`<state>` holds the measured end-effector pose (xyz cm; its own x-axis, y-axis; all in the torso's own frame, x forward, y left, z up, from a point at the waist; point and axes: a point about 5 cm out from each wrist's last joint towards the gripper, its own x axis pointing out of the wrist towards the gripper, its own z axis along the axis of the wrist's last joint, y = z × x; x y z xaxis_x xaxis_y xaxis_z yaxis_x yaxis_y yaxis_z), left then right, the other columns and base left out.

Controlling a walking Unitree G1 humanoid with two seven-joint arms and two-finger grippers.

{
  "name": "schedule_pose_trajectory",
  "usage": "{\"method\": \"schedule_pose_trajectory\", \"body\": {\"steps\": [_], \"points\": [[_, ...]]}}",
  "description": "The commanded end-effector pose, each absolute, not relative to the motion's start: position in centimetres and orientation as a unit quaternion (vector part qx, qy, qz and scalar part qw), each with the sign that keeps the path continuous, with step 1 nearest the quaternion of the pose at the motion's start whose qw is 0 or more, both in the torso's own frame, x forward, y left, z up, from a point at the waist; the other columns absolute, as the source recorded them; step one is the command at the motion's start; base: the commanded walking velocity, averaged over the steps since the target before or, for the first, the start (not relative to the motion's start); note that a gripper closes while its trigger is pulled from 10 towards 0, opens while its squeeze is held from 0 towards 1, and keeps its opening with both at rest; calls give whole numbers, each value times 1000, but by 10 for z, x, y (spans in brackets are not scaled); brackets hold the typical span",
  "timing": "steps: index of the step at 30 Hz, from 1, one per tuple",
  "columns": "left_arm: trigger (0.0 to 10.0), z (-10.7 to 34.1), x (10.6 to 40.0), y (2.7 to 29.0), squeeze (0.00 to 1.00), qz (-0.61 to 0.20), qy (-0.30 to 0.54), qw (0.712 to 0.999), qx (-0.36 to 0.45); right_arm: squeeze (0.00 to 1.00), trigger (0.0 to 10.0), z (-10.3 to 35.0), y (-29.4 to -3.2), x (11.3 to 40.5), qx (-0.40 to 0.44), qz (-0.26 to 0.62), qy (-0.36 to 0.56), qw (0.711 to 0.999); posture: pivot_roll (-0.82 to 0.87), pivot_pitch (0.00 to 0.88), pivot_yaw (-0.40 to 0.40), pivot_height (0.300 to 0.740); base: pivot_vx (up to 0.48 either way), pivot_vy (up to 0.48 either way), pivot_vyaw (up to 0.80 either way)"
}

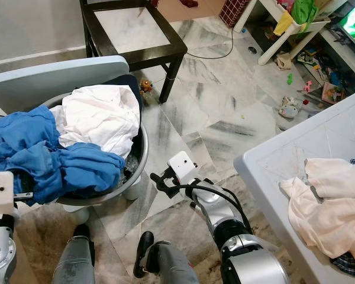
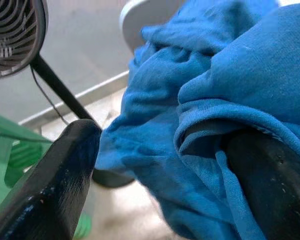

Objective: Hang hanger

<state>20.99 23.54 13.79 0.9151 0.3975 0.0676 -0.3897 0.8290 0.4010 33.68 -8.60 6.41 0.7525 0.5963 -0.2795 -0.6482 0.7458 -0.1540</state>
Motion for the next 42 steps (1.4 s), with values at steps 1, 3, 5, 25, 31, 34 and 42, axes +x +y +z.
{"method": "schedule_pose_trajectory", "body": {"steps": [1,3,5,25,31,34,42], "points": [[10000,132,205,227,1000,193,14,959,206,0,10000,54,-98,332,-123,325,128,929,409,375,-320,740,0,0,0],[10000,125,202,219,1000,163,34,965,203,0,10000,54,-99,332,-124,324,128,929,408,373,-320,740,0,0,0],[10000,121,200,208,0,118,47,981,144,0,10000,55,-100,333,-125,322,128,930,406,373,-320,740,0,0,0],[10000,117,139,186,0,169,44,978,111,0,10000,56,-101,335,-131,324,131,928,444,385,-324,740,0,0,0],[10000,108,115,199,0,217,76,966,121,0,10000,58,-92,335,-131,337,129,923,471,392,-329,740,0,0,0],[10000,105,115,198,0,213,66,964,142,0,10000,60,-89,336,-131,338,128,923,479,393,-331,740,0,0,0],[10000,104,143,207,0,163,25,969,183,0,10000,60,-87,336,-129,341,126,923,474,389,-328,740,0,0,0]]}}
